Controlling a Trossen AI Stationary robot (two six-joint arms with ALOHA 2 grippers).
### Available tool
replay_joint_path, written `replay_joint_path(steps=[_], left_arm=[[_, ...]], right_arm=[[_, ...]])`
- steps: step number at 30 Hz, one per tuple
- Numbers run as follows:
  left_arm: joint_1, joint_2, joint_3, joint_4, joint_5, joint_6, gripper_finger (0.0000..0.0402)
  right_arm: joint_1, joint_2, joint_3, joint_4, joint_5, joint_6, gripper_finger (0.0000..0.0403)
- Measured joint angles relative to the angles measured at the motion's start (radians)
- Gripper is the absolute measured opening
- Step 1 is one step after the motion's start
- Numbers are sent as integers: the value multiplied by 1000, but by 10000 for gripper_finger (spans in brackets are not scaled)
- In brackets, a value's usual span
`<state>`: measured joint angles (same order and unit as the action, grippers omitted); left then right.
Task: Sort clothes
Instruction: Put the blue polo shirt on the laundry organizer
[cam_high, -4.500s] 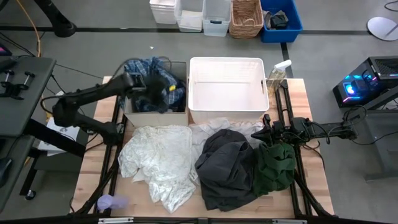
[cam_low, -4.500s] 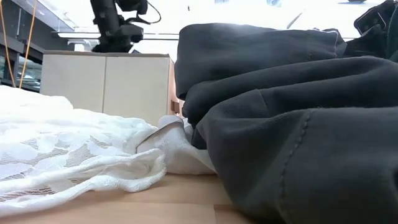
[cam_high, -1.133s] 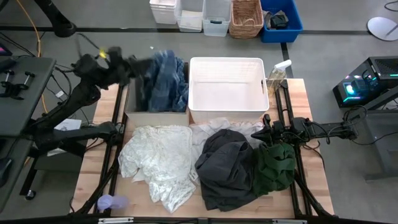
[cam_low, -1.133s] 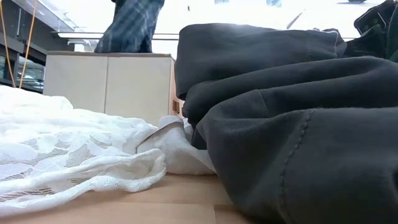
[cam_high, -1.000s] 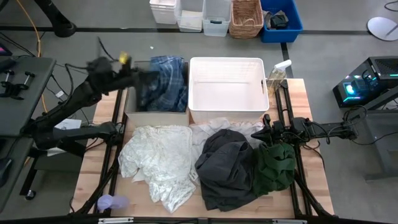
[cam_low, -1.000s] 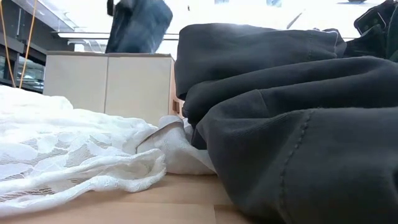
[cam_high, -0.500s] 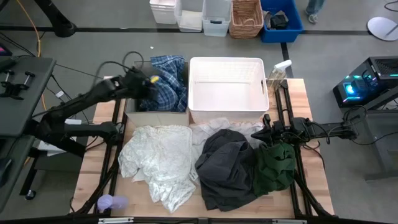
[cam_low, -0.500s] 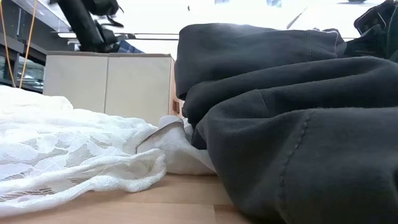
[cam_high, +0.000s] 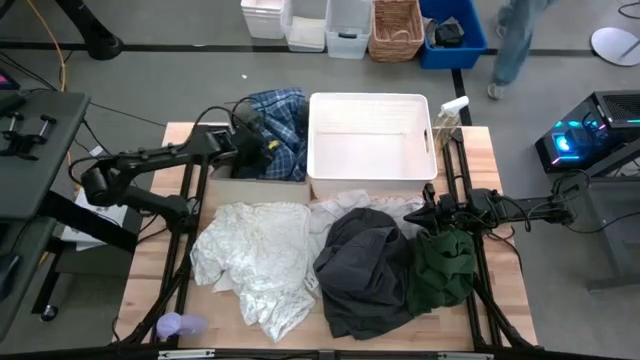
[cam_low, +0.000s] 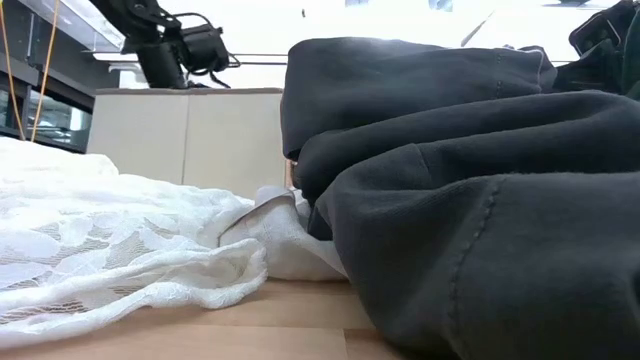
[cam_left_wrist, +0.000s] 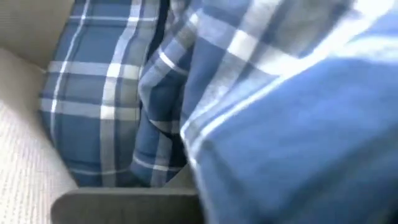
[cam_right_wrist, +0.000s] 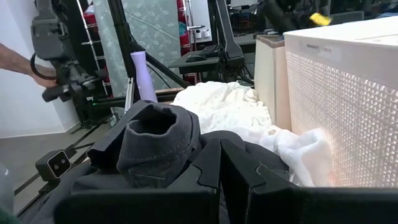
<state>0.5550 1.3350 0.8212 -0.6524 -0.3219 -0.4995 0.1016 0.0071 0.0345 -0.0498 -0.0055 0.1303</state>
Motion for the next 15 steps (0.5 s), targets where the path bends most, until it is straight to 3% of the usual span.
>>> replay_joint_path(steps=[6,10,15], left_arm=[[-17,-42,78,-262,-144,27,0],[-38,-107,171,-328,-233,138,0],[-53,-168,225,-436,-159,179,1]], right_arm=[[0,0,0,0,2,0,0],[0,0,0,0,2,0,0],[0,0,0,0,2,0,0]])
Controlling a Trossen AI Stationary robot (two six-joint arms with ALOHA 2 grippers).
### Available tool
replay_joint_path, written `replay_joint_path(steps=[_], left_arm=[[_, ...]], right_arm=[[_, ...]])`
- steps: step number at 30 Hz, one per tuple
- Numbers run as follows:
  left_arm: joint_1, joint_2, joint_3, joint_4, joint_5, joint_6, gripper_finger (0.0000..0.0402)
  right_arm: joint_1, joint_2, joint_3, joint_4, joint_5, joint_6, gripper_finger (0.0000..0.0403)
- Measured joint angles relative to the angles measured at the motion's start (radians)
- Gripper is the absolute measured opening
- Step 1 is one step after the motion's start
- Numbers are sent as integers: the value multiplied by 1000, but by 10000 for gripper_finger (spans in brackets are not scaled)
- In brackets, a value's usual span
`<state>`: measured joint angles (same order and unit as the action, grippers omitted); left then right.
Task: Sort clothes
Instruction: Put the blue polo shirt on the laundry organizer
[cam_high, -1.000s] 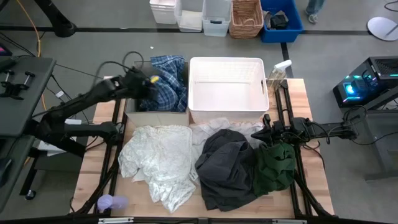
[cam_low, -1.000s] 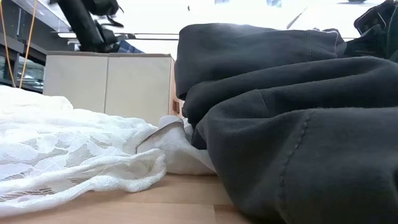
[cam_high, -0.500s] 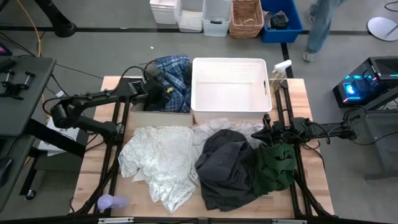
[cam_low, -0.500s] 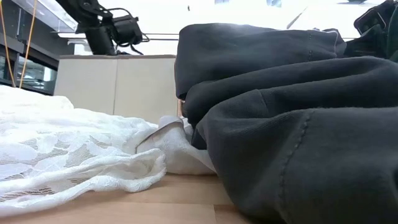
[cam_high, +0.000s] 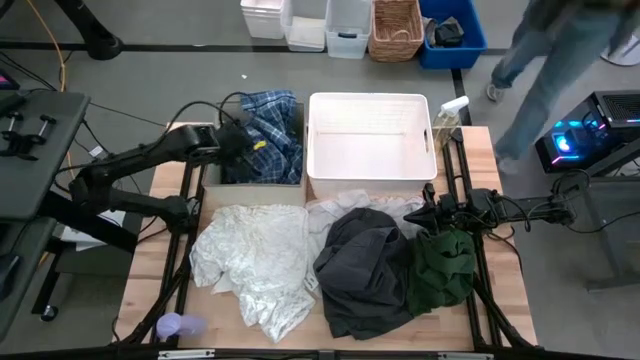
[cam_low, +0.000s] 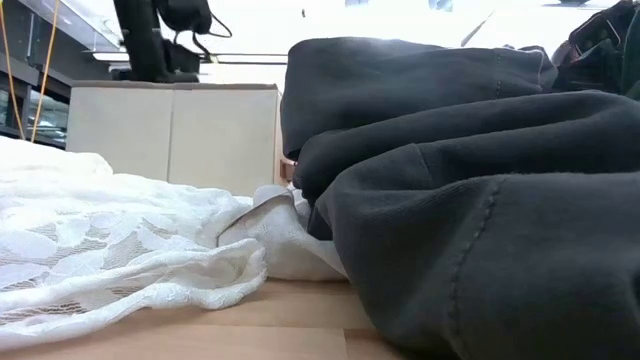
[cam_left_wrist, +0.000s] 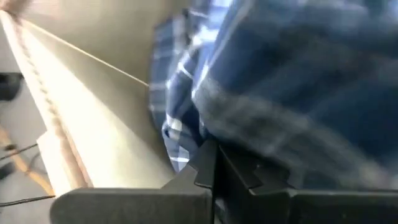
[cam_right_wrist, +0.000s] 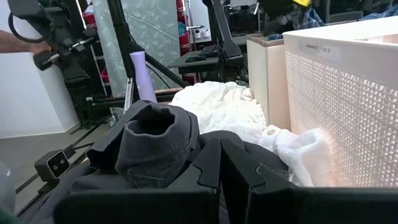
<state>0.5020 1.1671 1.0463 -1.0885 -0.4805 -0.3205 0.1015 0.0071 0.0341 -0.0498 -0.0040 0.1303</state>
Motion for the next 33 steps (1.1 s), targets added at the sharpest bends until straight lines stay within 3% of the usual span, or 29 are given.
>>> replay_joint_path(steps=[4,9,17,22,26,33], left_arm=[[-22,-25,1,-58,22,21,19],[-43,-33,26,-58,79,40,74],[-67,-26,219,-21,89,135,184],[-44,-11,365,67,93,72,235],[15,28,395,170,101,33,249],[188,245,392,173,258,-185,250]], right_arm=[[0,0,0,0,0,0,0],[0,0,0,0,0,0,0],[0,0,0,0,0,0,0],[0,0,0,0,0,0,0],[0,0,0,0,0,0,0],[0,0,0,0,0,0,0]])
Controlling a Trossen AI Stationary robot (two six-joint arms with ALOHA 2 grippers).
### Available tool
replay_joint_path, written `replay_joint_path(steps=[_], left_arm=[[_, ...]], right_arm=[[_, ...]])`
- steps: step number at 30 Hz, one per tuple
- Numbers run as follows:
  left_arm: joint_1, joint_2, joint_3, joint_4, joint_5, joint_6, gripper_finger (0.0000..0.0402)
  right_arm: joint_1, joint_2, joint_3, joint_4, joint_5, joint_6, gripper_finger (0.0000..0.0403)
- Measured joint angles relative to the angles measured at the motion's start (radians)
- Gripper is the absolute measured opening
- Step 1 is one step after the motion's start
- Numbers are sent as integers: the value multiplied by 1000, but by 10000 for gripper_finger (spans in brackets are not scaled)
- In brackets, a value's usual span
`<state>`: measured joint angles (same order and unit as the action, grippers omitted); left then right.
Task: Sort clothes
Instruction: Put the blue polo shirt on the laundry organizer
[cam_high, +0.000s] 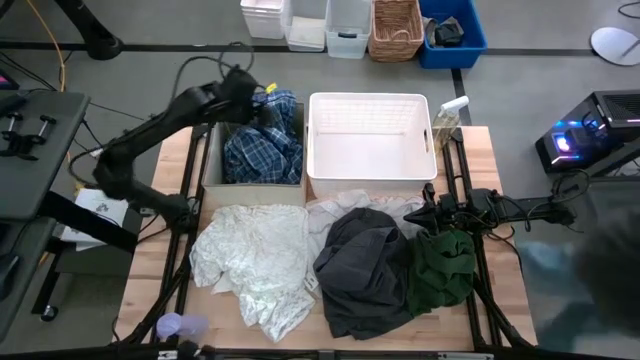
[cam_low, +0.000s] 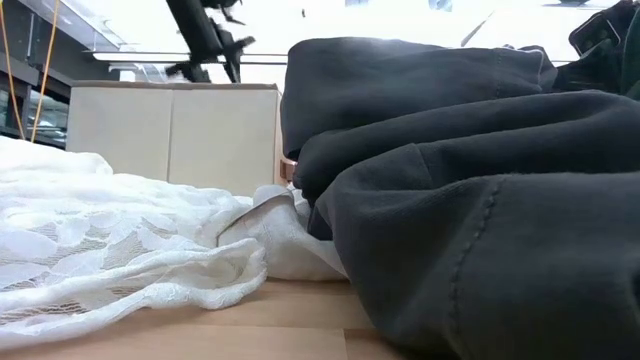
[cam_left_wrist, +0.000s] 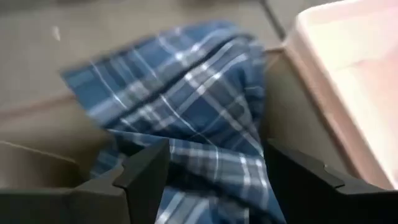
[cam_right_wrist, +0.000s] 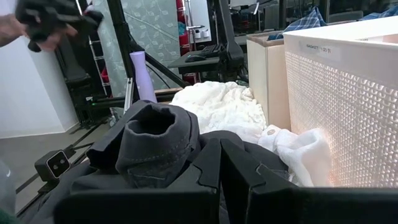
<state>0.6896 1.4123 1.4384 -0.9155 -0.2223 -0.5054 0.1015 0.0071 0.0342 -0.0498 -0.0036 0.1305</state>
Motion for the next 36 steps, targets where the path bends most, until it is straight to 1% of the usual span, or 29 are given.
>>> replay_joint_path(steps=[4,7,11,13,15,17,19,21,22,23,24,27,30,32,34,36], left_arm=[[38,98,0,-2,28,-90,250],[45,105,-2,-11,19,-119,250],[23,27,-2,16,-80,-150,250],[6,-29,-31,61,-130,-156,250],[-3,-89,-107,83,-157,-189,250],[-1,-142,-226,104,-161,-271,250],[9,-196,-360,173,-133,-383,250],[19,-259,-467,355,-75,-464,250],[23,-283,-505,474,-55,-481,250],[27,-298,-533,557,-42,-498,250],[33,-302,-552,593,-38,-519,250],[67,-278,-578,617,-28,-566,250],[99,-240,-574,642,24,-571,250],[114,-206,-577,656,34,-577,250],[126,-170,-578,719,43,-590,250],[145,-130,-573,790,94,-593,250]], right_arm=[[0,0,0,0,0,0,0],[0,0,0,0,0,0,0],[0,0,0,0,0,0,0],[0,0,0,0,0,0,0],[0,0,0,0,0,0,0],[0,0,0,0,0,0,0],[0,0,0,0,0,0,0],[0,0,0,0,0,0,0],[0,0,0,0,0,0,0],[0,0,0,0,0,0,0],[0,0,0,0,0,0,0],[0,0,0,0,0,0,0],[0,0,0,0,0,0,0],[0,0,0,0,0,0,0],[0,0,0,0,0,0,0],[0,0,0,0,0,0,0]])
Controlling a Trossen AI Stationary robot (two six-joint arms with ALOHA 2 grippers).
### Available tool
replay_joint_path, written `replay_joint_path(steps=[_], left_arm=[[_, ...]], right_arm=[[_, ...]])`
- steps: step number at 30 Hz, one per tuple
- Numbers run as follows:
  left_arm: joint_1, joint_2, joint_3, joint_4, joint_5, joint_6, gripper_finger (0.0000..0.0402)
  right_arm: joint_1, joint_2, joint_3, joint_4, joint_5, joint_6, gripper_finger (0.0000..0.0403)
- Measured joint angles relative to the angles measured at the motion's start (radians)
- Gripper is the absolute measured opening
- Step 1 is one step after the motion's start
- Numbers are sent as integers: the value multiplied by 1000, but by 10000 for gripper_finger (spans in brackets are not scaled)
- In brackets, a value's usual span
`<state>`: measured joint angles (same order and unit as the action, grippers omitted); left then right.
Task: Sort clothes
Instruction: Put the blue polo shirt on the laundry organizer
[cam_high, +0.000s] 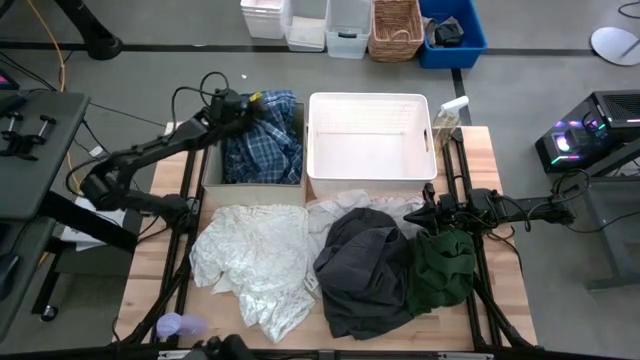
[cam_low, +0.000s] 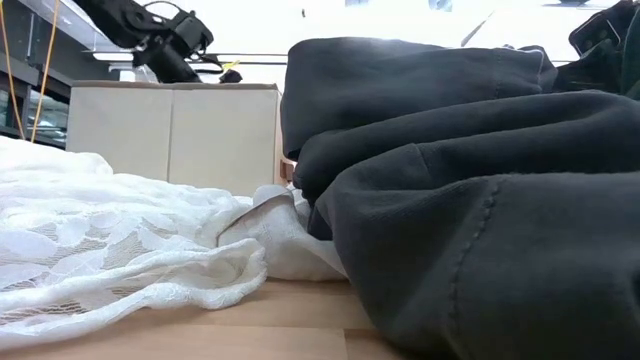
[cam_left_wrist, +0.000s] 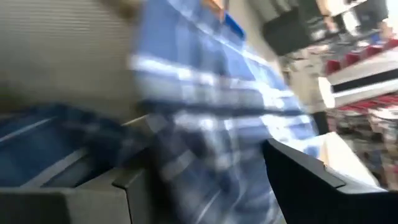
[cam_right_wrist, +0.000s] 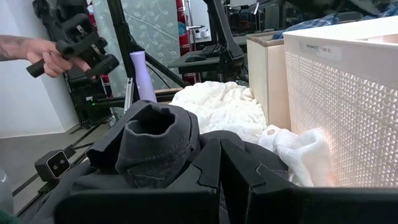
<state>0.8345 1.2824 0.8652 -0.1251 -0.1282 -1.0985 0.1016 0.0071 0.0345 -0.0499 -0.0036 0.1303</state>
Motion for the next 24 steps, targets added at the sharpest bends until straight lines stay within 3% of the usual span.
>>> replay_joint_path(steps=[4,6,11,16,20,24], left_arm=[[20,77,-4,37,79,-34,240],[15,82,-3,49,86,-25,208],[-19,37,-4,64,95,70,30],[-53,-135,-1,65,125,264,4],[-103,-268,0,-204,125,401,1],[-159,-322,-1,-493,125,473,1]], right_arm=[[0,0,0,0,0,0,0],[0,0,0,0,0,0,0],[0,0,0,0,0,0,0],[0,0,0,0,0,0,0],[0,0,0,0,0,0,0],[0,0,0,0,0,0,0]])
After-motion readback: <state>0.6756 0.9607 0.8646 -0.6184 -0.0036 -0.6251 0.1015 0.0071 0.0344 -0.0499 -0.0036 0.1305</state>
